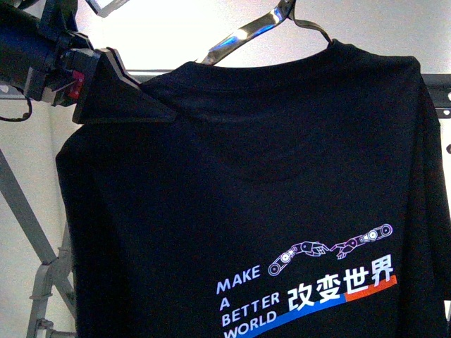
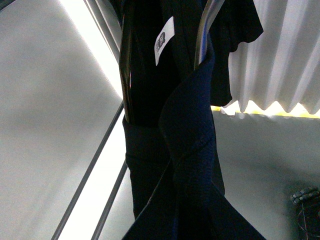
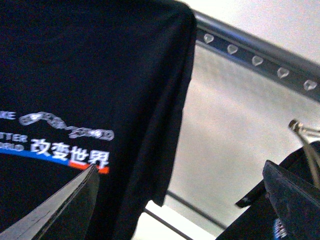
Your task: Hang clothes on hanger
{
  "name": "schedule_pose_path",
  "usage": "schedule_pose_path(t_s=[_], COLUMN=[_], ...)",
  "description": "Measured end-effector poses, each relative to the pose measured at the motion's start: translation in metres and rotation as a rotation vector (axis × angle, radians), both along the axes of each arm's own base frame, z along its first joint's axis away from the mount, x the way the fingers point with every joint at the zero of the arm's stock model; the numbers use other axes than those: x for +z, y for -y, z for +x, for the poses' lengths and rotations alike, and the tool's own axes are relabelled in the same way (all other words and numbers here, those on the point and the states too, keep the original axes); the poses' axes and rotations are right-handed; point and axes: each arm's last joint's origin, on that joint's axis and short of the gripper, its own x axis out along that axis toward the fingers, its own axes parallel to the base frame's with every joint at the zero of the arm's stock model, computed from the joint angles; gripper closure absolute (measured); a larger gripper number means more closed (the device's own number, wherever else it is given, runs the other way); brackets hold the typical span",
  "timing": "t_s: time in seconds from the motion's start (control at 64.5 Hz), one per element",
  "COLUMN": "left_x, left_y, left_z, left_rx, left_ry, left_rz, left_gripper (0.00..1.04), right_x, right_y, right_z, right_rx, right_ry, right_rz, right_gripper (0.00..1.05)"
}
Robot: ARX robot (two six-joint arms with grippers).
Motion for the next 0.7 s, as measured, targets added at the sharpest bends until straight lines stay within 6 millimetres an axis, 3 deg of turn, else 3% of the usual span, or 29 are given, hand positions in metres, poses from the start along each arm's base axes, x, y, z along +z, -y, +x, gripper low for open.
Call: schedule_pose_path(t_s=[0.078,0.264,0.434,0.698], left_x=[0.000,0.000,0.000,0.000], left_y=[0.001,0.001,0.000,0.001], left_z=[0.000,0.000,0.000,0.000], left_rx=[-0.002,-0.003,0.000,-0.001], left_ry=[0.000,0.000,0.000,0.001], left_rz=[0.000,0.000,0.000,0.000], left_gripper=[1.00,1.00,1.00,1.00], right_x=[0.028,0.063,0.085,0.098], right_y=[0.004,-0.005,-0.022,-0.044], right_z=[0.032,0.072,0.095,0.116], right_rx=[0.046,0.153,0.235,0.335], right_ry=[0.082,0.165,0.276,0.302], right_rz=[-0.118,-0.321,-0.549,-0.765], right_gripper=[0.07,0.07,0.07,0.07])
